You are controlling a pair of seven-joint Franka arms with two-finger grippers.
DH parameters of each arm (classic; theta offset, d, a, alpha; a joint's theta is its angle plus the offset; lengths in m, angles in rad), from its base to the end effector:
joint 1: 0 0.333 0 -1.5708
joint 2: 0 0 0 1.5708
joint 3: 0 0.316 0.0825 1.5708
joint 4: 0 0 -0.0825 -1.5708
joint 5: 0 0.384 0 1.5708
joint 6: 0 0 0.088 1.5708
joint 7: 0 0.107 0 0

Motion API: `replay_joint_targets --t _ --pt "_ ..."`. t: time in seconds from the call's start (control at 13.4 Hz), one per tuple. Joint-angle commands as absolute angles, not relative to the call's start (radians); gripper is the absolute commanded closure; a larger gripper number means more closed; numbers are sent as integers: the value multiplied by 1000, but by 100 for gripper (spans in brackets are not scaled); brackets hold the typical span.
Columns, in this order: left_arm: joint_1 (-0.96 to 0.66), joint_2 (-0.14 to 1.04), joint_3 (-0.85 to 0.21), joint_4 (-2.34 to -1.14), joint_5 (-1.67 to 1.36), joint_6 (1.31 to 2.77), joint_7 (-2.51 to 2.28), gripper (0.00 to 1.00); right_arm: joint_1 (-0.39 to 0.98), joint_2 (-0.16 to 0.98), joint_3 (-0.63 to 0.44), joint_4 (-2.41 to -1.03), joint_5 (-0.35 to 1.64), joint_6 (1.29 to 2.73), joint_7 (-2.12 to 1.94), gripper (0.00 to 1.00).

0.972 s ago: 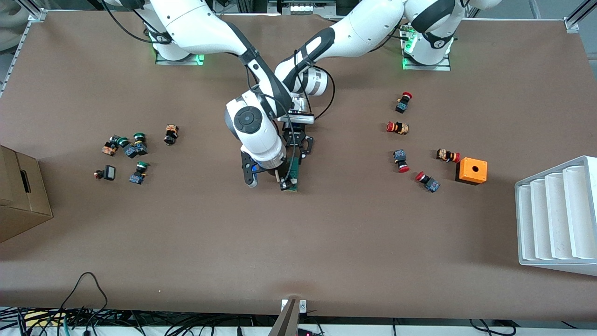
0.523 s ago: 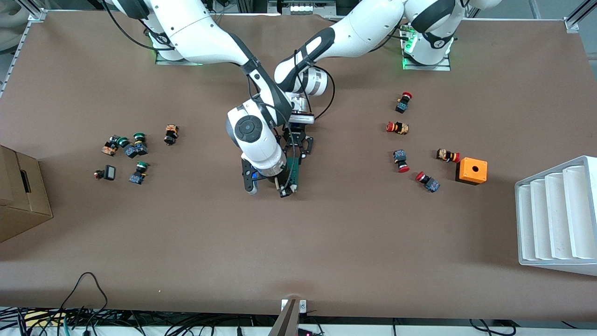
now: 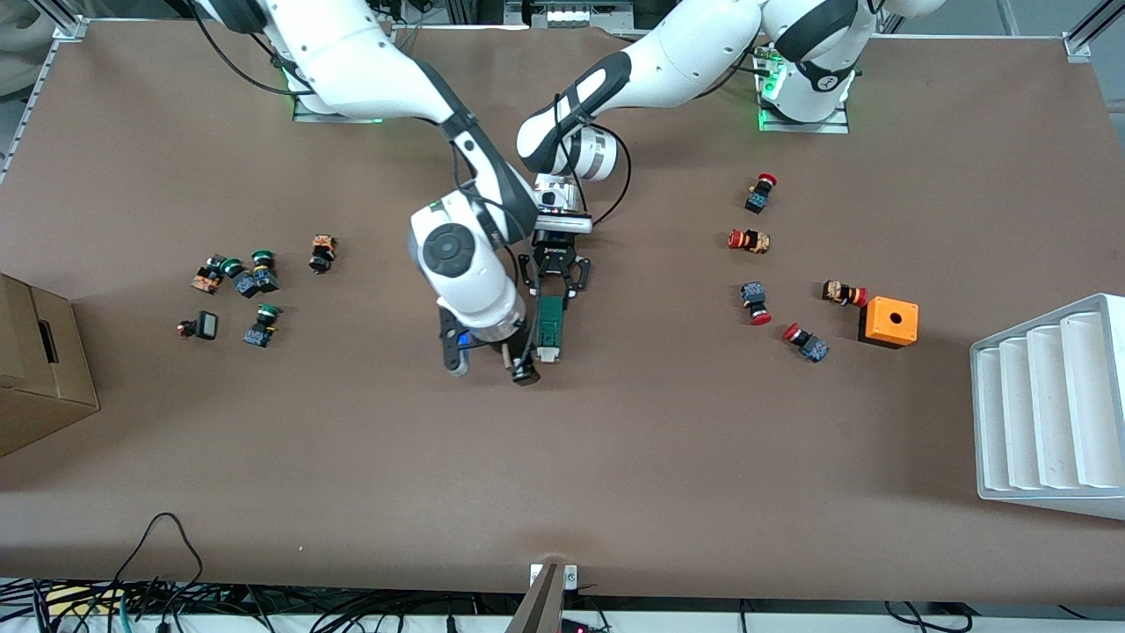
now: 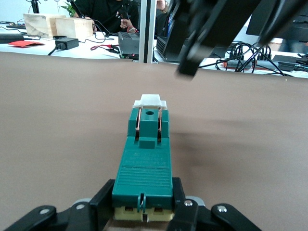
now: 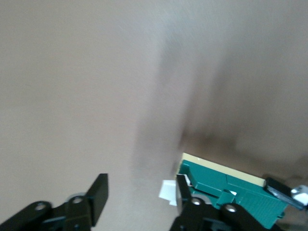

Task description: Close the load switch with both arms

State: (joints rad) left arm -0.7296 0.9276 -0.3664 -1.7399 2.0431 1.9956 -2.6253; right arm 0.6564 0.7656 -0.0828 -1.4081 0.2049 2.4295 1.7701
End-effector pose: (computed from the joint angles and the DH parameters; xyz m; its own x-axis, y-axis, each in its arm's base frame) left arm 0.3525 -0.5363 0.0710 0.3865 0.0995 0.9169 0.0041 -0.9943 0.1061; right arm 0.6252 0.4213 0.2740 0.2778 -0.9474 -0.1587 -0.9449 -0.2397 -0.2230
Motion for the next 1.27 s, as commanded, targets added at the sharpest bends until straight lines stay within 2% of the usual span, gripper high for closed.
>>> replay_joint_targets --t 0.0,0.45,0.82,1.05,1.2 --pt "-732 945 -360 -1710 2046 2005 -2625 0 592 640 -66 -1456 192 2311 1602 1" --pt "-719 896 -368 -1717 2007 2013 -2590 0 390 407 -46 -1568 199 2051 1020 1" --pt "-666 749 -419 -1710 1708 2115 -2303 0 209 267 -44 -1577 190 1765 475 0" --pt "-510 678 -562 -1709 1467 2155 -2007 0 131 198 -45 -1600 123 1689 214 0" --pt "-331 673 -728 -1689 1299 2146 -1791 0 92 138 -45 -1652 54 1686 36 0"
